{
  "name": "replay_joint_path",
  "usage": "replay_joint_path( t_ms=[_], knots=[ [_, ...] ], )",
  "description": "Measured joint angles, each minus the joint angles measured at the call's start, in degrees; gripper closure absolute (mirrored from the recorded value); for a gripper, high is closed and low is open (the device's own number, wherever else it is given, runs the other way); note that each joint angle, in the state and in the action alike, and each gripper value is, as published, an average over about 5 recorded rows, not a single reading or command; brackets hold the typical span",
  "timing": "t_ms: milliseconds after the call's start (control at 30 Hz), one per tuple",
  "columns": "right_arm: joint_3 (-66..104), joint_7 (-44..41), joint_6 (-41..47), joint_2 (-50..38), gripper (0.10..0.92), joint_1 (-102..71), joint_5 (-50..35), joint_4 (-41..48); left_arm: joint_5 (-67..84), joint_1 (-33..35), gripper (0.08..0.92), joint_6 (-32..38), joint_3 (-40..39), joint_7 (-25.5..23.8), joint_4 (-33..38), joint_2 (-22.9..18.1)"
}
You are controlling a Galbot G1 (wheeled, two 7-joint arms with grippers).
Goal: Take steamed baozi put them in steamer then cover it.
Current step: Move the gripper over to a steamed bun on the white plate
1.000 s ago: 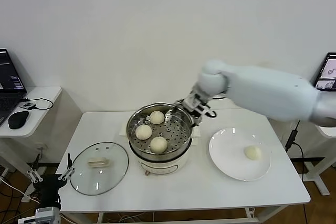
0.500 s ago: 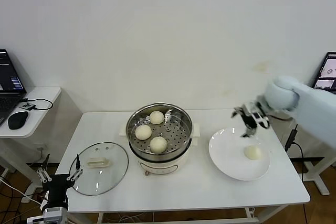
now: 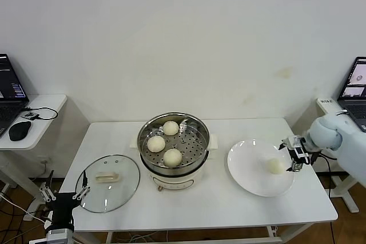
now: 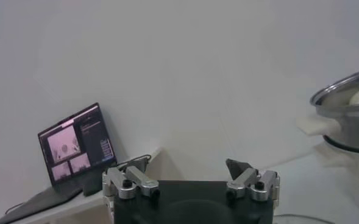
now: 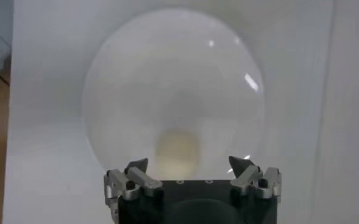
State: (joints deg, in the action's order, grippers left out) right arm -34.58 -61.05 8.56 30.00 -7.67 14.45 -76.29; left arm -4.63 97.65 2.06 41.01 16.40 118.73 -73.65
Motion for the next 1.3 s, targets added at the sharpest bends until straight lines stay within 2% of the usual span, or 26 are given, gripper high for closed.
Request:
replay_joint_path(
  t_ms=[533, 700, 967, 1300],
  knots=[
    [5.4, 1.1, -0.8, 9.7, 0.203, -5.5, 7.4, 11.7, 0.1, 0.3, 0.177, -0.2, 0.3, 0.1, 0.0, -0.3],
    [6.1, 1.1, -0.6, 11.3, 0.252, -5.9, 8.2, 13.5, 0.1, 0.1, 0.177, -0.2, 0.3, 0.1, -0.1, -0.3],
    [6.0, 0.7, -0.1, 12.0, 0.371, -5.3, 8.0, 14.2, 0.1, 0.0, 0.177, -0.2, 0.2, 0.1, -0.3, -0.3],
    [-1.0, -1.3, 2.3, 9.0, 0.381, 2.5, 2.0, 9.6, 0.3, -0.4, 0.177, -0.2, 0.4, 0.1, -0.1, 0.0]
  ],
)
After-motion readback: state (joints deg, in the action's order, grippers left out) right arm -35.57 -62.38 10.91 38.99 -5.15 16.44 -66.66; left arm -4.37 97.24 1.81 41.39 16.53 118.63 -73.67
